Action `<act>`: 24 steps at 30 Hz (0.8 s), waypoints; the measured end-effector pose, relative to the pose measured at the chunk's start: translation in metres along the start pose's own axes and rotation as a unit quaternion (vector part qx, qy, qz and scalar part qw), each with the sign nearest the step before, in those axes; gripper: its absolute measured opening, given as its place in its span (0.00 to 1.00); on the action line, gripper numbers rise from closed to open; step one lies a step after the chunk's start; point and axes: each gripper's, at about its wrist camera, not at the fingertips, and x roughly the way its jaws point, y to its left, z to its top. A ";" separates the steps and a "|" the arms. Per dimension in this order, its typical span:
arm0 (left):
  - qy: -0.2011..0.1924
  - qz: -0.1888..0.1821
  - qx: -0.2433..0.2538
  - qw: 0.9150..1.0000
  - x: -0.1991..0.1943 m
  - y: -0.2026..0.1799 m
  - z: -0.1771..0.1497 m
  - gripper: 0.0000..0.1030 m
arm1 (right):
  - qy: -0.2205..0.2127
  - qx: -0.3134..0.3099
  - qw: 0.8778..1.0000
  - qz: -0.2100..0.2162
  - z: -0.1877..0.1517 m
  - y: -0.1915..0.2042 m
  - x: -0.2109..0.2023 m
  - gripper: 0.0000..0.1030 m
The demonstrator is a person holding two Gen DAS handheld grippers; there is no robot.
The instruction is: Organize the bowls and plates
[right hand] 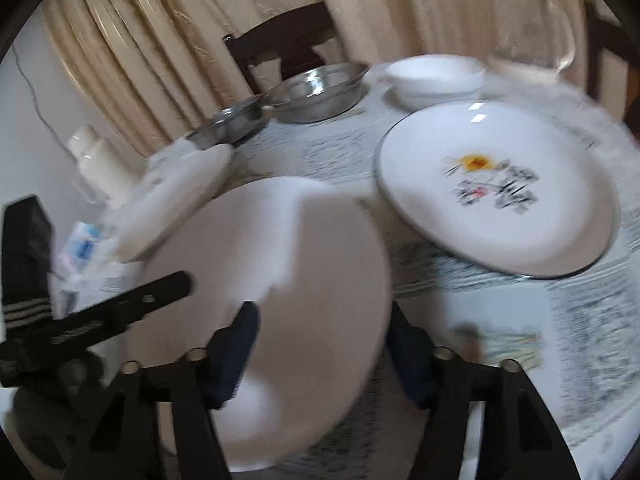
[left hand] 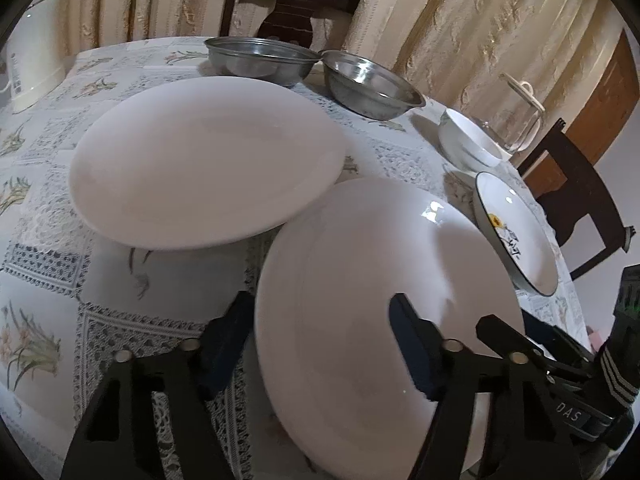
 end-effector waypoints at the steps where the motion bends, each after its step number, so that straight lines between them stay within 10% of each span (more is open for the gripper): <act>1: 0.000 -0.005 -0.001 1.000 0.001 0.000 0.000 0.58 | 0.001 0.001 1.000 0.006 0.000 0.001 0.001 0.60; 24: -0.006 -0.029 -0.006 1.000 -0.022 0.005 -0.023 0.54 | 0.003 -0.017 1.000 0.013 -0.017 0.003 -0.017 0.50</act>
